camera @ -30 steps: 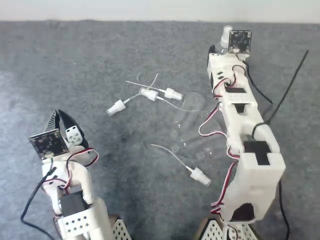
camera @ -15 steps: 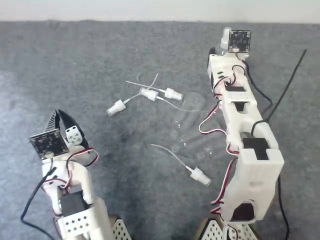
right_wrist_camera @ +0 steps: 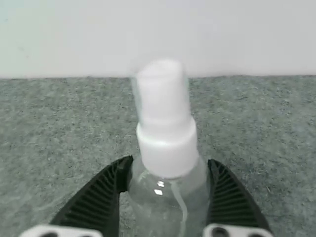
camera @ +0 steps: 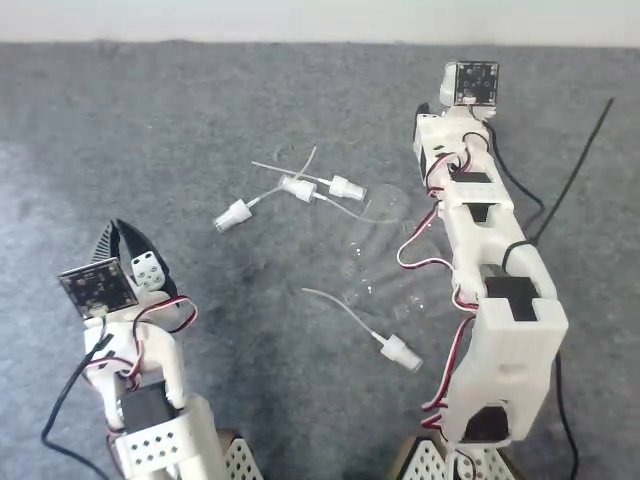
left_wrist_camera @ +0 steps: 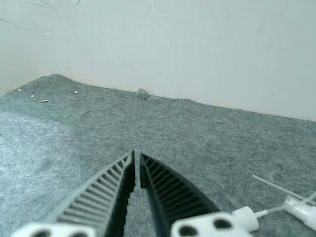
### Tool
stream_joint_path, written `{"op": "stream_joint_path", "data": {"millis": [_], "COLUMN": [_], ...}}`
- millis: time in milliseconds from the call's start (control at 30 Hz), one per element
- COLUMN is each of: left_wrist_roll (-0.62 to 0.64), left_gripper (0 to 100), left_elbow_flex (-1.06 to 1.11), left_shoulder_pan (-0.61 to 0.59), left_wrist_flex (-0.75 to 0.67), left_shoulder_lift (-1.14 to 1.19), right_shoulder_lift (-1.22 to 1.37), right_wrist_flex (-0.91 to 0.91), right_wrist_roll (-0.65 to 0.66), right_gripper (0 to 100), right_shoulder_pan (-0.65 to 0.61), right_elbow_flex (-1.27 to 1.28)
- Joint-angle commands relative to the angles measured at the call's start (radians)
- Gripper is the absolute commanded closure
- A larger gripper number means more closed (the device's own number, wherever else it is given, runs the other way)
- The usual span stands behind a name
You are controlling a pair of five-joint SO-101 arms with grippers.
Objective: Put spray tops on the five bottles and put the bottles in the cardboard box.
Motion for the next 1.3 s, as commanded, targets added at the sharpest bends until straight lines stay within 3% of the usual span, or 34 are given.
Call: {"op": "stream_joint_path", "data": {"millis": [0,100,600,867,1267], "left_wrist_roll": [-0.009,-0.009,-0.009,-0.009,-0.009], "left_gripper": [99,99,99,99,99], "left_elbow_flex": [-0.012,-0.012,-0.012,-0.012,-0.012], "left_shoulder_pan": [0.0,0.0,0.0,0.0,0.0], "left_wrist_flex": [0.003,0.003,0.003,0.002,0.002], "left_shoulder_lift": [-0.014,-0.014,-0.014,-0.014,-0.014], "right_shoulder_lift": [-0.022,-0.025,-0.042,-0.225,-0.337], "right_wrist_flex": [0.025,0.025,0.025,0.17,0.176], "right_wrist_roll": [-0.008,-0.008,-0.008,-0.008,-0.008], "right_gripper": [74.6,70.8,70.8,70.7,70.8], "right_shoulder_pan": [0.007,0.005,0.005,0.007,0.01], "right_elbow_flex": [-0.046,-0.04,-0.037,0.031,0.135]}}
